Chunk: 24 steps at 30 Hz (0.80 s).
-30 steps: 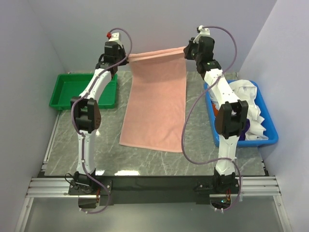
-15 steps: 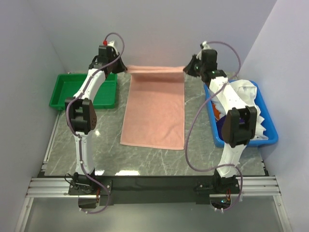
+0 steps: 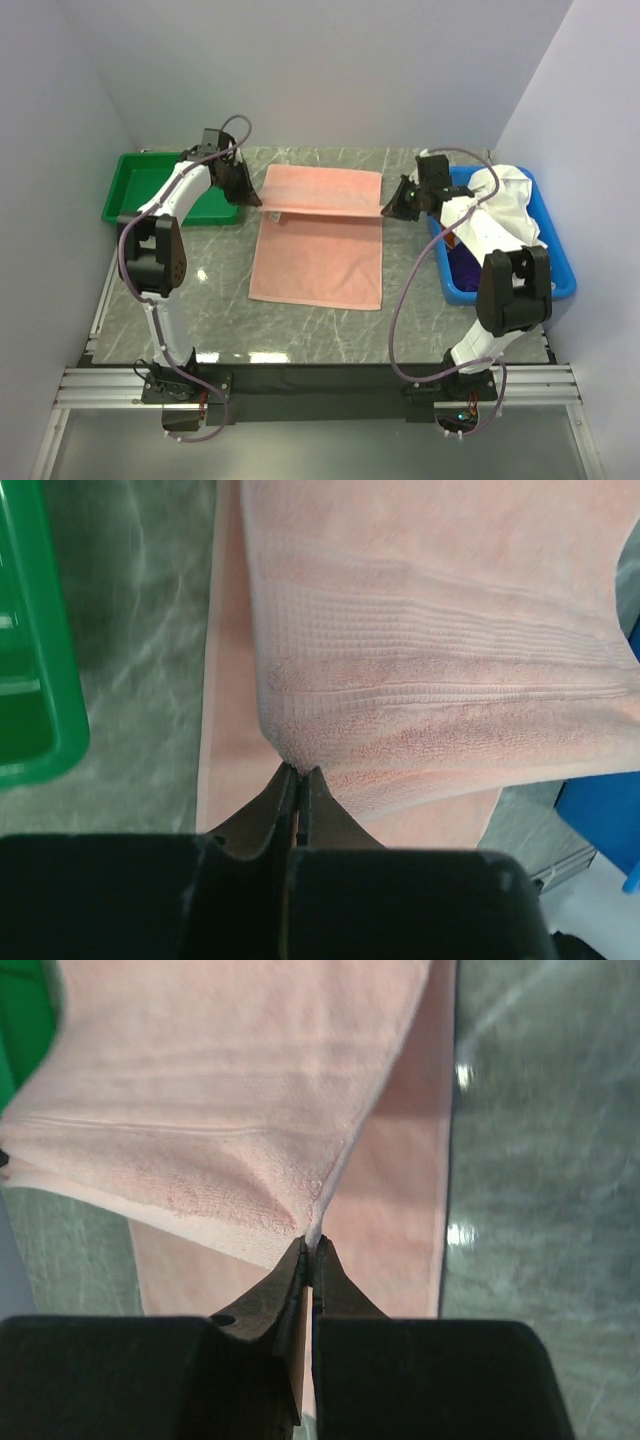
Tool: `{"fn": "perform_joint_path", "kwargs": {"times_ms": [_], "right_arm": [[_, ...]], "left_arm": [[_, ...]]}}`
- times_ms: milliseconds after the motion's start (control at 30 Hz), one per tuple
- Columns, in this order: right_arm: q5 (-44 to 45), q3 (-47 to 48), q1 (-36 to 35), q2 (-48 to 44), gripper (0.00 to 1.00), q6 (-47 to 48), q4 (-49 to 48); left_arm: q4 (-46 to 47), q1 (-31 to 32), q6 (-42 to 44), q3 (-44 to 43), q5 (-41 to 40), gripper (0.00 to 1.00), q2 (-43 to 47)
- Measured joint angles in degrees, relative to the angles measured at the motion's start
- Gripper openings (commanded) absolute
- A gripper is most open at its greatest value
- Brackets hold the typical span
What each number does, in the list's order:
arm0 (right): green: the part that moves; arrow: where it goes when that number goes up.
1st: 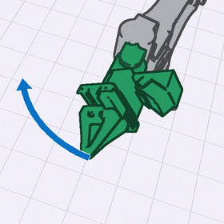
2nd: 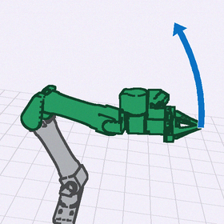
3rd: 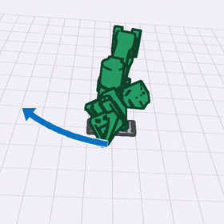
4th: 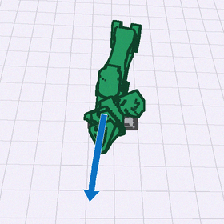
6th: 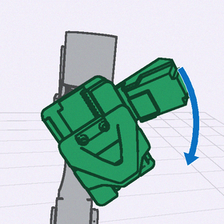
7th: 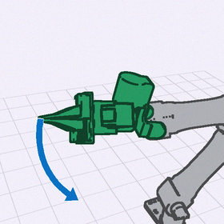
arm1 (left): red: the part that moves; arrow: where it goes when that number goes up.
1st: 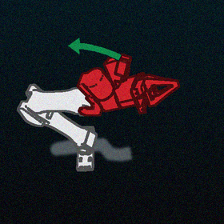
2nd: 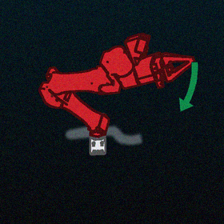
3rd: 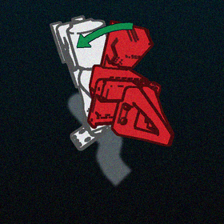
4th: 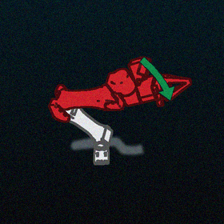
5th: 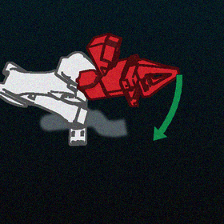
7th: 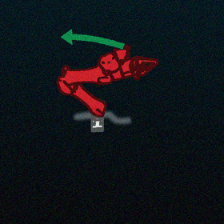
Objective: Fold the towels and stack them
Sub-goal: Fold the towel
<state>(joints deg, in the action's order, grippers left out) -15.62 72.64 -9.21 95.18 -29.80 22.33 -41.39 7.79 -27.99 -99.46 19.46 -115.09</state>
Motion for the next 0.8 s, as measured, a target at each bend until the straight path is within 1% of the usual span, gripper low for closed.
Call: {"fn": "perform_joint_path", "kwargs": {"times_ms": [100,200,333,433,533,600,800], "right_arm": [[-0.26,-3.26,-0.55,-1.68,0.0,-0.37,1.53],[-0.2,-4.55,-1.38,-3.89,0.0,-0.46,3.37],[0.31,-6.21,-2.54,-9.57,0.0,-0.9,4.48],[0.94,-8.92,-3.78,-14.62,0.0,-1.6,4.33],[1.36,-13.42,-5.35,-18.64,0.0,-2.78,4.17],[1.36,-17.09,-6.47,-20.31,0.0,-3.78,4.04],[0.28,-30.69,-7.65,-21.33,0.0,-7.1,1.99]], "left_arm": [[-1.6,0.0,-0.02,4.2,0.35,0.01,2.71],[-3.34,-0.04,0.04,5.4,0.17,0.01,4.52],[-4.07,-0.17,0.07,8.11,0.15,0.01,8.63],[-3.72,-0.26,0.04,12.57,-0.02,0.01,13.57],[-2.43,-0.31,-0.22,19.28,-0.02,0.01,18.32],[-1.05,-0.31,-0.42,25.59,-0.22,0.01,20.96],[4.13,1.31,-2.84,42.32,0.42,0.01,22.14]]}}
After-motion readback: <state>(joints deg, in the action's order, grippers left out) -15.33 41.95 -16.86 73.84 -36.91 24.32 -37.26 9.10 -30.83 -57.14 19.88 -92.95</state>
